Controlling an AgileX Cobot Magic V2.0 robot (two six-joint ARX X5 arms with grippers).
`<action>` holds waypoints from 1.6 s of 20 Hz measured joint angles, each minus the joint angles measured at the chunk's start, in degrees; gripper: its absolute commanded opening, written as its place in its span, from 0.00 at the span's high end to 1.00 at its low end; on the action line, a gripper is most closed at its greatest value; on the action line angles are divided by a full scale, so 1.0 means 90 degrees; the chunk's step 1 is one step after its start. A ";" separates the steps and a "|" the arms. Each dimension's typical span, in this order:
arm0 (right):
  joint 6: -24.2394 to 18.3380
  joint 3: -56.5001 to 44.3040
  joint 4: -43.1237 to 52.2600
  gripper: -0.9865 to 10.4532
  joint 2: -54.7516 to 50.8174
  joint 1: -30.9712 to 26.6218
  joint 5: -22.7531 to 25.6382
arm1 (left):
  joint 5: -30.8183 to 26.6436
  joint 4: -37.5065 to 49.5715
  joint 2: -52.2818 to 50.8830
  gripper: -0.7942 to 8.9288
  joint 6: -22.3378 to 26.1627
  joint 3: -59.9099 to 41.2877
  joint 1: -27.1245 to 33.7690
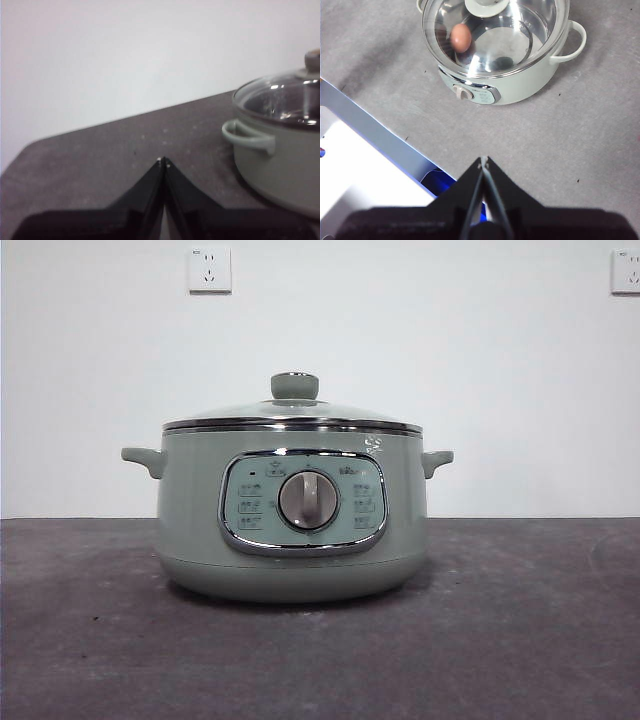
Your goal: Pick up the egg,open the lid,put the egg in the pot,close the lid
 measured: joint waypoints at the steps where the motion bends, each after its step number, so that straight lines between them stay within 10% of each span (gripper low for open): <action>1: 0.0000 0.0000 0.0000 0.91 0.0000 0.0000 0.0002 | -0.0002 -0.0019 -0.0109 0.92 -0.0083 -0.0148 0.0022; 32: -0.0214 -0.0007 0.0267 0.91 -0.0168 -0.0270 0.0119 | -0.0146 -0.1183 -0.0454 0.92 -0.0979 -0.0418 0.0131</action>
